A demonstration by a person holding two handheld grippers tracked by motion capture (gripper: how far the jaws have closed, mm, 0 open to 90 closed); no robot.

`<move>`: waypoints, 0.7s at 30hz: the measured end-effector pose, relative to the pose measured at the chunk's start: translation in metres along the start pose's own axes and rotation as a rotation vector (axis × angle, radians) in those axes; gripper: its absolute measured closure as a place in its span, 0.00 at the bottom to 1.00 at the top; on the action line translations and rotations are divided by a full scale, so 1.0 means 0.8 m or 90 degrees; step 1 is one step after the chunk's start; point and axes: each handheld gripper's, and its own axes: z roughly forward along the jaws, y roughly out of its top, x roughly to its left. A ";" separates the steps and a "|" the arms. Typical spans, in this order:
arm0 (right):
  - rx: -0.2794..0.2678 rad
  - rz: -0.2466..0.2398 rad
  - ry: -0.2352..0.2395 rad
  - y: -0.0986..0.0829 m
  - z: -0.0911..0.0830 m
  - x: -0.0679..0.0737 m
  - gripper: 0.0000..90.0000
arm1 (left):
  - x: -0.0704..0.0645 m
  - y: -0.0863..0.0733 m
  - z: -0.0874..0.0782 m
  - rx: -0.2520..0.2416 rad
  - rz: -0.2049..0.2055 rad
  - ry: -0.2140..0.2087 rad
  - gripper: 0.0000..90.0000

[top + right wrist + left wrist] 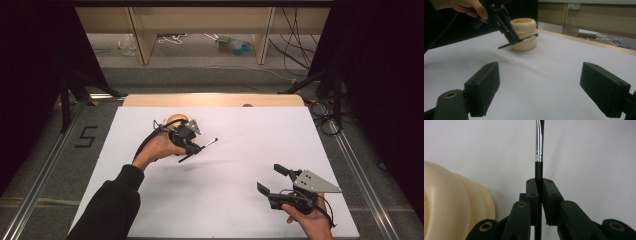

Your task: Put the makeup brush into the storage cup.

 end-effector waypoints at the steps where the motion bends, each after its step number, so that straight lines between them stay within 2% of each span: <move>1: 0.004 0.003 0.001 0.001 -0.001 0.000 0.19 | 0.002 -0.001 -0.004 -0.001 0.004 0.007 0.93; 8: 0.003 -0.001 0.000 0.000 0.000 0.000 0.19 | 0.006 -0.009 -0.016 -0.045 0.004 0.028 0.93; 10: 0.003 0.000 -0.001 0.000 0.000 0.000 0.19 | 0.006 -0.012 -0.018 -0.065 -0.006 0.035 0.93; 11: 0.003 0.000 -0.001 0.000 0.000 0.000 0.19 | 0.006 -0.012 -0.018 -0.065 -0.006 0.035 0.93; 13: 0.002 0.000 -0.001 0.000 0.000 0.000 0.19 | 0.005 -0.014 -0.019 -0.090 -0.022 0.045 0.93; 14: 0.004 -0.001 -0.001 0.000 0.000 0.000 0.19 | 0.004 -0.016 -0.021 -0.107 -0.031 0.041 0.93; 17: 0.005 -0.001 0.000 0.000 0.000 0.000 0.19 | 0.002 -0.016 -0.023 -0.119 -0.036 0.044 0.93; 20: 0.006 -0.003 0.000 0.000 0.000 0.000 0.19 | 0.001 -0.017 -0.028 -0.161 -0.037 0.050 0.93; 21: 0.006 -0.001 -0.001 0.000 0.000 0.000 0.19 | 0.001 -0.017 -0.031 -0.185 -0.042 0.060 0.93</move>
